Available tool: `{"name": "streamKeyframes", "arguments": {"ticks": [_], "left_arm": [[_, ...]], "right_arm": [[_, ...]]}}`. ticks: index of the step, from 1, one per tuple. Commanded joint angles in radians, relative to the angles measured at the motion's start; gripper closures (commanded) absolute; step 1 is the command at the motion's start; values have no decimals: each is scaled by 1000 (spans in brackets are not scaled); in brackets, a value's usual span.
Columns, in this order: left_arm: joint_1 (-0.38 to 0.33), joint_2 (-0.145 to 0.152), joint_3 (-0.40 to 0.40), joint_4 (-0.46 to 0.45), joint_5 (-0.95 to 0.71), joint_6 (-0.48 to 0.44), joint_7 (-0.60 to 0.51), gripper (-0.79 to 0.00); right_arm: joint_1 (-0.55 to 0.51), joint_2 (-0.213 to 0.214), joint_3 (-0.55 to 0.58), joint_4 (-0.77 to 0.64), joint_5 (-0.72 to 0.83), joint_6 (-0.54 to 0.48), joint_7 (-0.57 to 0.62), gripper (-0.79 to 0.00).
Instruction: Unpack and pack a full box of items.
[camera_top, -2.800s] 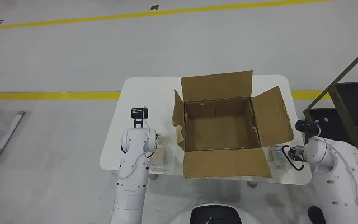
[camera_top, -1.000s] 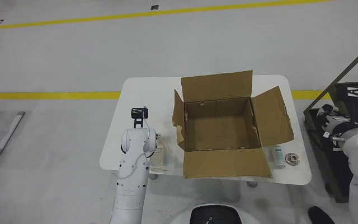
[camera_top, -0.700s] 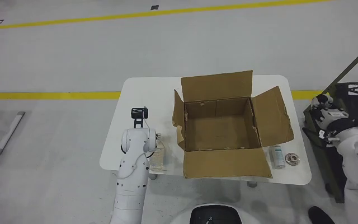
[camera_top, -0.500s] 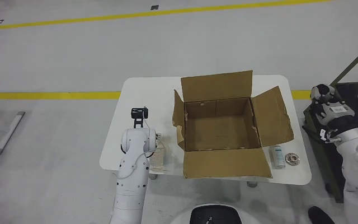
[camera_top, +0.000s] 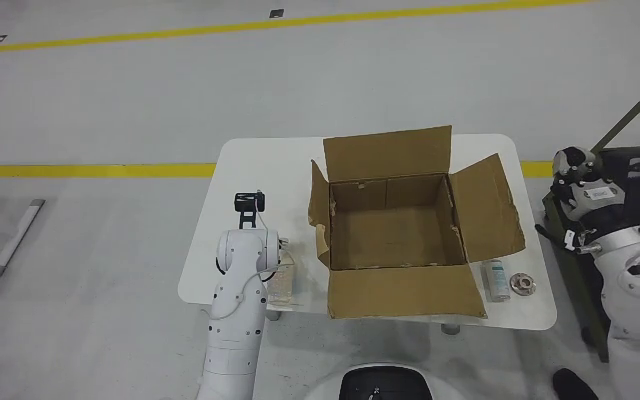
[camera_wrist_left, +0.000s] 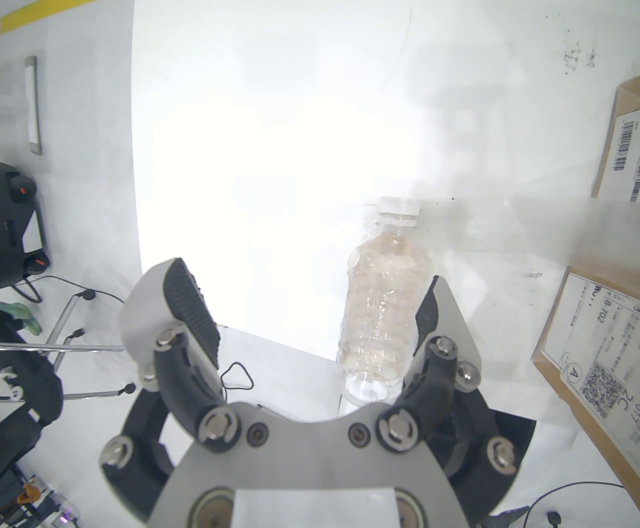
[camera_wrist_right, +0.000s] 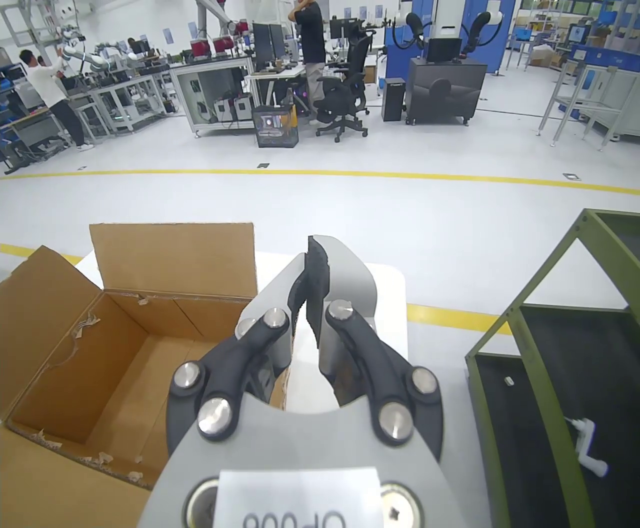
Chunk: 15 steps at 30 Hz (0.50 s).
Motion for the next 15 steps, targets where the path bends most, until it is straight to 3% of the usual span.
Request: {"name": "streamKeyframes", "arguments": {"ticks": [1,15], "left_arm": [[0,0,0,0,0,0,0,-785],[0,0,0,0,0,0,0,-785]], "right_arm": [[-4,1,-2,6,-9,12,-14,0],[-33,15,52,26,13,-17,-106,0]]}}
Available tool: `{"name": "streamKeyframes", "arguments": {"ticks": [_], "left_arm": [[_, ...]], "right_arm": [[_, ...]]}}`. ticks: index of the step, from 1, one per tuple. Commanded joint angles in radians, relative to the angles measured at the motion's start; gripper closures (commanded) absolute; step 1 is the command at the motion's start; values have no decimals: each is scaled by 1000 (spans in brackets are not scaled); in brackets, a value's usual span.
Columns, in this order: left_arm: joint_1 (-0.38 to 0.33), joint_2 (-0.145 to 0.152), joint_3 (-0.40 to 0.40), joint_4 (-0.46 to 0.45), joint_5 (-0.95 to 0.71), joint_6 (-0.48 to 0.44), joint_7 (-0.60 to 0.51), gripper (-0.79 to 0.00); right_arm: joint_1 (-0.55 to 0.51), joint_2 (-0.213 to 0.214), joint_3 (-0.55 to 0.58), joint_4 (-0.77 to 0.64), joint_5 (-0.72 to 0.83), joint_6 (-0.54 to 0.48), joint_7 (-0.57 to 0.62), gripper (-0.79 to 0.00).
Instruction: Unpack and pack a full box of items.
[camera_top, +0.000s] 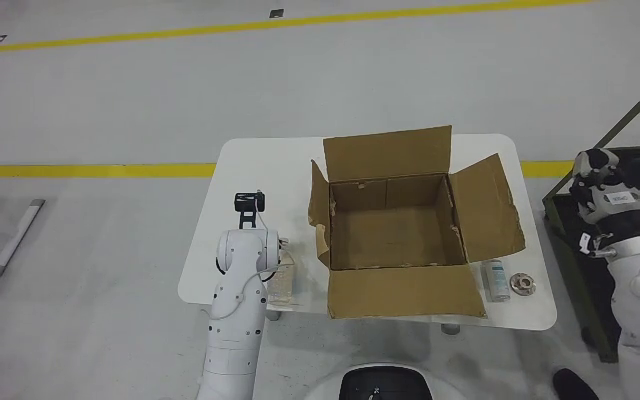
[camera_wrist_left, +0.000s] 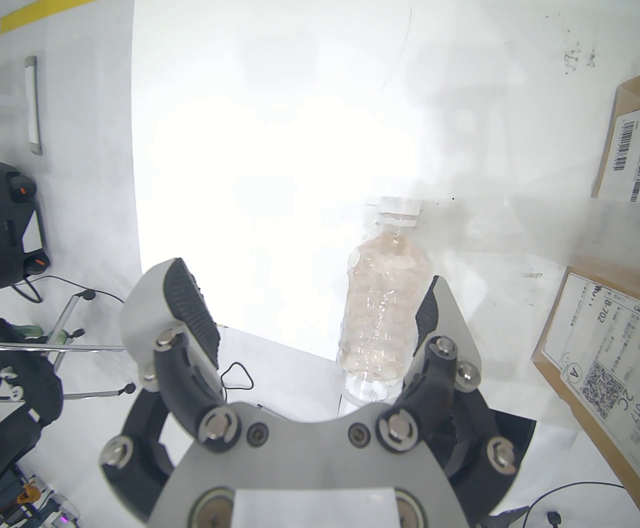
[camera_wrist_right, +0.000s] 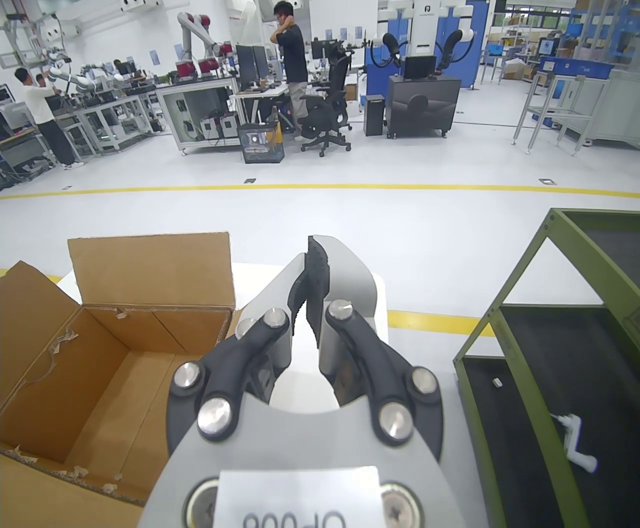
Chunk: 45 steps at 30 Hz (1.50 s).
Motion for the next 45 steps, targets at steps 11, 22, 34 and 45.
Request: {"name": "streamKeyframes", "arguments": {"ticks": [11,22,34,45], "left_arm": [[0,0,0,0,0,0,0,-785],[0,0,0,0,0,0,0,-785],[0,0,0,0,0,0,0,-785],[0,0,0,0,0,0,0,-785]], "right_arm": [[1,1,2,3,1,-5,0,0],[1,1,2,3,1,-5,0,0],[-4,2,2,6,-1,-4,-14,0],[-5,16,6,90,-22,-72,-27,0]]}}
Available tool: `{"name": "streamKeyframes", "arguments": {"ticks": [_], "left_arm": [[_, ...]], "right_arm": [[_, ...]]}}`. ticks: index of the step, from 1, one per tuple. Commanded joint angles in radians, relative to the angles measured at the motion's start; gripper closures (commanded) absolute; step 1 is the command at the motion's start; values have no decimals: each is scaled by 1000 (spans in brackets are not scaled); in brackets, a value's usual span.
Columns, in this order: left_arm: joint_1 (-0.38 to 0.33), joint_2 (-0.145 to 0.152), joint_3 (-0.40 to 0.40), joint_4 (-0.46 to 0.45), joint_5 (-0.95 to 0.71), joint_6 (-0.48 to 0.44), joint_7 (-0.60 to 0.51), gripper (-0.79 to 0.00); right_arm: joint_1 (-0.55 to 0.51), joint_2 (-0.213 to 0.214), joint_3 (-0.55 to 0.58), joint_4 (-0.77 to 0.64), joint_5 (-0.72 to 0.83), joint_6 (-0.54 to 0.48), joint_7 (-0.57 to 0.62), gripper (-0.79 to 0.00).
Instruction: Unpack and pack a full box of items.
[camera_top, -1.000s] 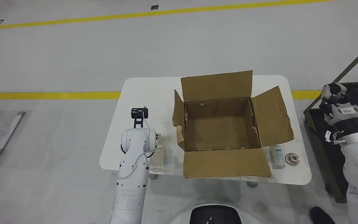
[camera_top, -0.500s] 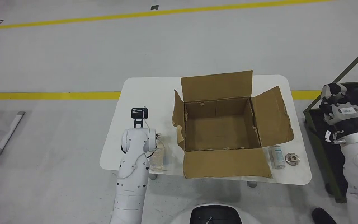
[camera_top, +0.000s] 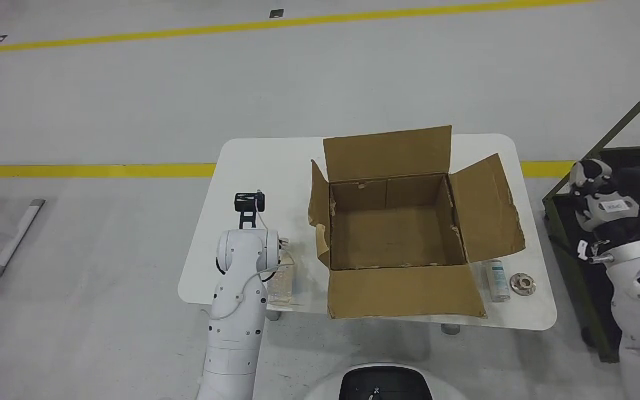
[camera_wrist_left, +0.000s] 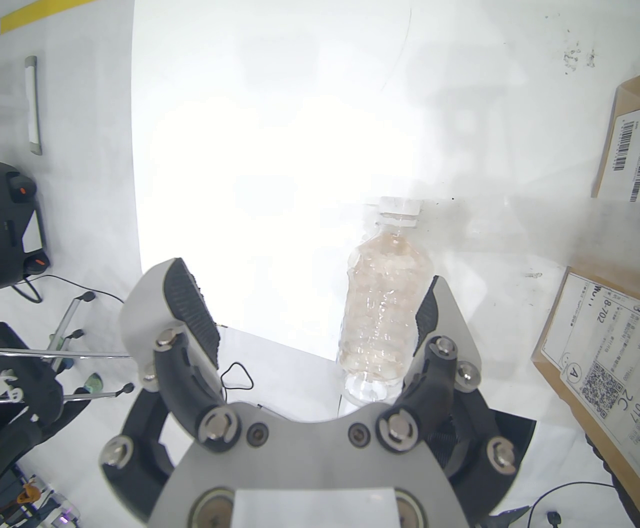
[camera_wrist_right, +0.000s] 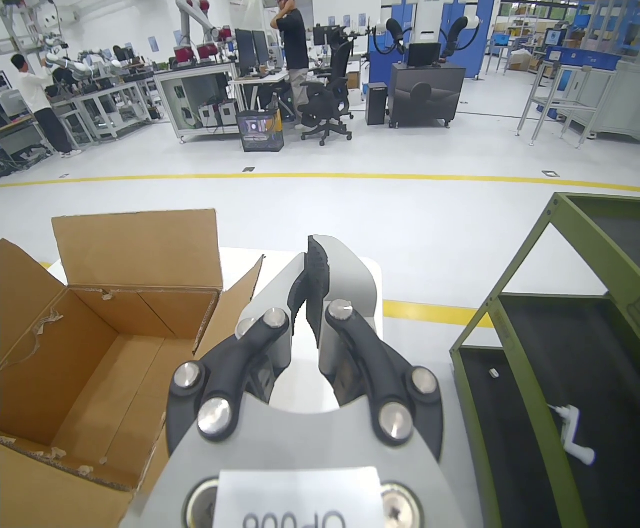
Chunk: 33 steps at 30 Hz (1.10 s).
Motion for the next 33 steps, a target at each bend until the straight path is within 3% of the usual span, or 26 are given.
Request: {"name": "streamKeyframes", "arguments": {"ticks": [1,8,23,30,33], "left_arm": [[0,0,0,0,0,0,0,-785],[22,1,-5,-5,-11,-7,38,-785],[180,22,-38,-247,-25,-216,17,-785],[237,29,-58,-306,-123,-315,-14,-785],[237,29,-58,-306,-123,-315,-14,-785]], "right_arm": [[9,4,-1,16,-3,-20,1,0],[44,15,4,63,0,-62,-8,0],[97,32,-52,104,-3,-76,8,0],[111,41,-62,105,2,-112,15,0],[111,41,-62,105,2,-112,15,0]]}}
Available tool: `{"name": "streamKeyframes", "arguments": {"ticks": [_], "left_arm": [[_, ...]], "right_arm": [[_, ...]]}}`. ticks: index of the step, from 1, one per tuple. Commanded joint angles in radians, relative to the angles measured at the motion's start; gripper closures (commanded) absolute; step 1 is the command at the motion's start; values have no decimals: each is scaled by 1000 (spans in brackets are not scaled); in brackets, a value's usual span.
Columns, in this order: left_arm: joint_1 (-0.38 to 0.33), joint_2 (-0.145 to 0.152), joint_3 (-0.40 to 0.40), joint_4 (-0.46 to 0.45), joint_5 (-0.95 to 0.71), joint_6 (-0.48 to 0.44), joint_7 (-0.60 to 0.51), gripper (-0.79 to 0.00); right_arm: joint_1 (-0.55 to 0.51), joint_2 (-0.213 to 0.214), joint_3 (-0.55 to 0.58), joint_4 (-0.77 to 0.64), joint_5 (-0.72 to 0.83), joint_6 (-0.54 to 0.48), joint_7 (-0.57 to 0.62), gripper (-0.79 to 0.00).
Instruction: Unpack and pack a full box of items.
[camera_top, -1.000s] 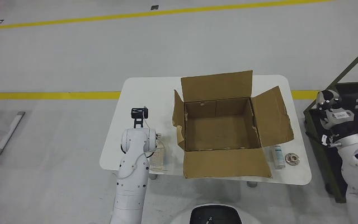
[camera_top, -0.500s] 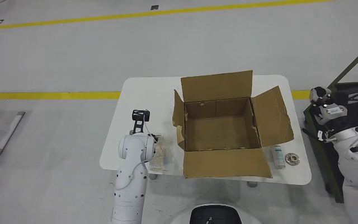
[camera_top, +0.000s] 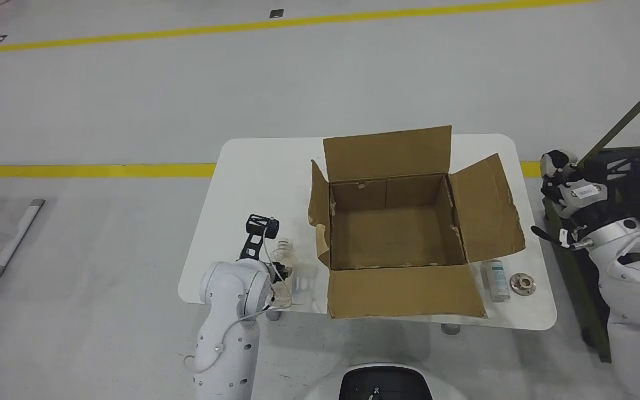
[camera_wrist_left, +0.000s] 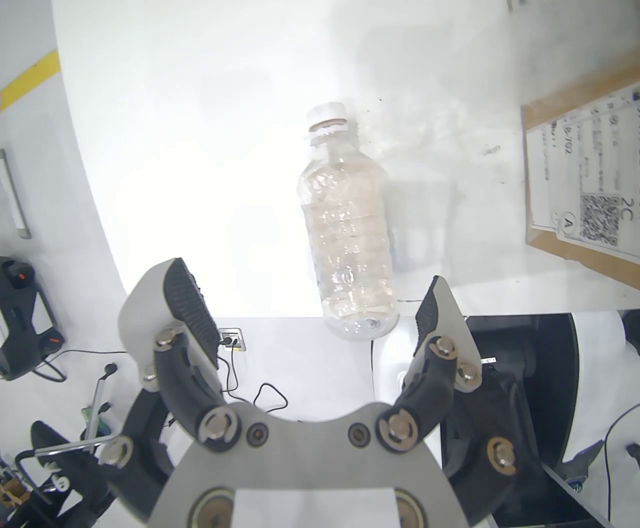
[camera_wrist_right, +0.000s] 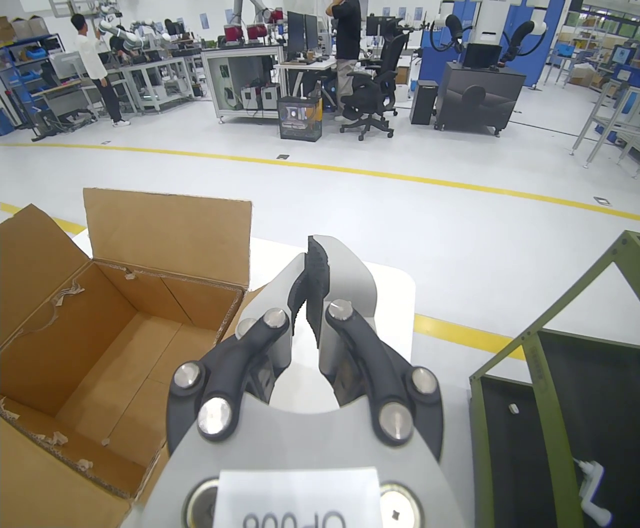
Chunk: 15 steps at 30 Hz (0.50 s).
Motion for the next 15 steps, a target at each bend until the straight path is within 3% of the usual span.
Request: {"name": "streamKeyframes", "arguments": {"ticks": [1,15], "left_arm": [[-1,0,0,1,4,1,0,-785],[8,2,-12,35,-39,11,15,-785]], "right_arm": [[0,0,0,0,0,1,0,0],[0,0,0,0,0,1,0,0]]}}
